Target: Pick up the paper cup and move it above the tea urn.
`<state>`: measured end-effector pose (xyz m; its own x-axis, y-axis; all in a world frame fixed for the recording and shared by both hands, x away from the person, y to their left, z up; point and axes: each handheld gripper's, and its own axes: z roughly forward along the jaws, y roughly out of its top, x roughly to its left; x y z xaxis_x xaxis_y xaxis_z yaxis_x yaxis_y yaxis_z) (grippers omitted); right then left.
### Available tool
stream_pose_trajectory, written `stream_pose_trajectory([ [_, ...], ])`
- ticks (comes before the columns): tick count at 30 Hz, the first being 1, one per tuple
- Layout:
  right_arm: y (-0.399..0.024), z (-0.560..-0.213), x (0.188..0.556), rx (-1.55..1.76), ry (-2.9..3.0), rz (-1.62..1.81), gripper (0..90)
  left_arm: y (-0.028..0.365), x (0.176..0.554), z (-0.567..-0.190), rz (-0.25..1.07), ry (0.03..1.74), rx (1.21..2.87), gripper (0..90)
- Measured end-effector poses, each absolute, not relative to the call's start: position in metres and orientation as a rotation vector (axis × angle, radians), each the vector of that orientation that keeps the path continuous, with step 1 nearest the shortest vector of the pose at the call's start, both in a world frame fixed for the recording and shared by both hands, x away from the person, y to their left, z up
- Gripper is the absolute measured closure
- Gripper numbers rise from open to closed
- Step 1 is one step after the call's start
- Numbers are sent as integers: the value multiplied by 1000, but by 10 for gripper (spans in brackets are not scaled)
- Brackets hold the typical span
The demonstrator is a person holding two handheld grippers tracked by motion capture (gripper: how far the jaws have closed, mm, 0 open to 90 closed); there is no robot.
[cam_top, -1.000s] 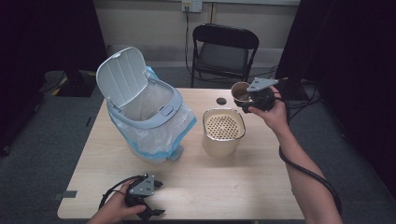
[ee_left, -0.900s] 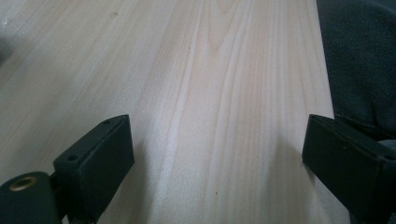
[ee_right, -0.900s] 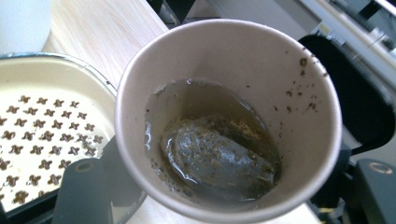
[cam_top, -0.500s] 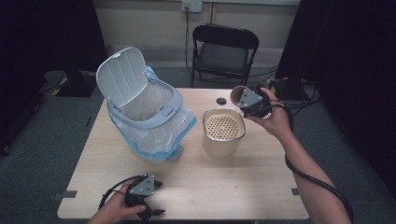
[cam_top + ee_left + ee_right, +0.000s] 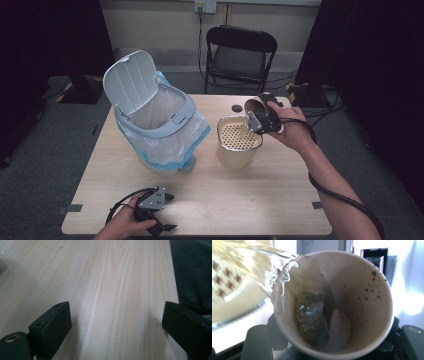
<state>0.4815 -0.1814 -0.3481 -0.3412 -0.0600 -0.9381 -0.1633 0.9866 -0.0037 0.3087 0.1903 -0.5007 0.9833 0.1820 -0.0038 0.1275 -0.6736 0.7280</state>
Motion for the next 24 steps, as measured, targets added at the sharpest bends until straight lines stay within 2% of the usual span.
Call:
stream_pose_trajectory([
  [10,-162,-366,460,-589,1505,-284,302,190,309,-502,85,214,2306,83],
  [19,-174,-335,481,-78,1987,151,294,190,309,-501,87,213,2316,83],
  [24,-186,-331,492,155,2149,348,293,190,309,-501,87,214,2317,83],
])
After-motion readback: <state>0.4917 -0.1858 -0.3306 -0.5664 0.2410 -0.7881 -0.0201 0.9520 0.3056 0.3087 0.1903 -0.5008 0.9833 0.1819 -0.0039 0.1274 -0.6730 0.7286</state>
